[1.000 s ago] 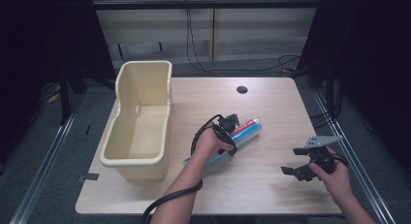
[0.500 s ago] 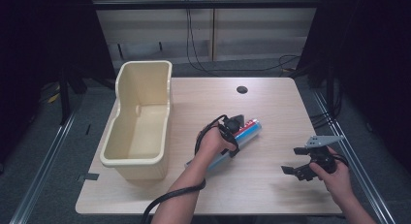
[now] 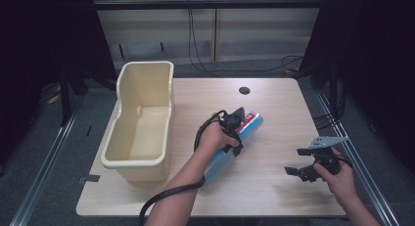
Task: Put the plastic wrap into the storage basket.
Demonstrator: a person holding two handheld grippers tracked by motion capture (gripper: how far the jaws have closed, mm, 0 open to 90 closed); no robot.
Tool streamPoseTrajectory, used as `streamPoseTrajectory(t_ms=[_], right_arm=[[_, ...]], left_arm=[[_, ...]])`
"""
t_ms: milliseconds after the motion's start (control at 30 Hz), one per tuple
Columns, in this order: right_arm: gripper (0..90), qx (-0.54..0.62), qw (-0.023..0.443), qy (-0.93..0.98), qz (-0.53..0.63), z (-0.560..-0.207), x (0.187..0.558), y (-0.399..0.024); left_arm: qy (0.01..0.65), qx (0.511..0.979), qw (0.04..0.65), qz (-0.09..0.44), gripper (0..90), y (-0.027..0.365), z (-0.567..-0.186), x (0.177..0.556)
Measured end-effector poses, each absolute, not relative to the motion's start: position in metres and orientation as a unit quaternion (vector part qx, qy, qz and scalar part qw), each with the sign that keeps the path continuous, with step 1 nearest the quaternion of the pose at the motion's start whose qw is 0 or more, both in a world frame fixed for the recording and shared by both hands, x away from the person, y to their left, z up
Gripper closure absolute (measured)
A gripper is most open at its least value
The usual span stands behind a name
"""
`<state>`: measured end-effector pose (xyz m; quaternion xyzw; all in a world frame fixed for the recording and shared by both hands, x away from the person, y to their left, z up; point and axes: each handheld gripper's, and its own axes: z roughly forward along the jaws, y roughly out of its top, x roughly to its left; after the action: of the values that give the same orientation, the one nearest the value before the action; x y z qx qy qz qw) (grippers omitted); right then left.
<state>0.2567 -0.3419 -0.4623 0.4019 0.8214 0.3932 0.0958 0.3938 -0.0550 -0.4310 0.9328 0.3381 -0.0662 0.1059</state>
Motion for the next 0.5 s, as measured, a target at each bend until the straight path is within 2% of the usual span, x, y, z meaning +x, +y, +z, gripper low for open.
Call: streamPoseTrajectory(t_ms=[500], right_arm=[[4.3,0.407,0.093,0.814,0.403,-0.462,0.257,-0.344]], left_arm=[[0.359,0.923,0.117,-0.075,32.1,-0.038,-0.381,0.394]])
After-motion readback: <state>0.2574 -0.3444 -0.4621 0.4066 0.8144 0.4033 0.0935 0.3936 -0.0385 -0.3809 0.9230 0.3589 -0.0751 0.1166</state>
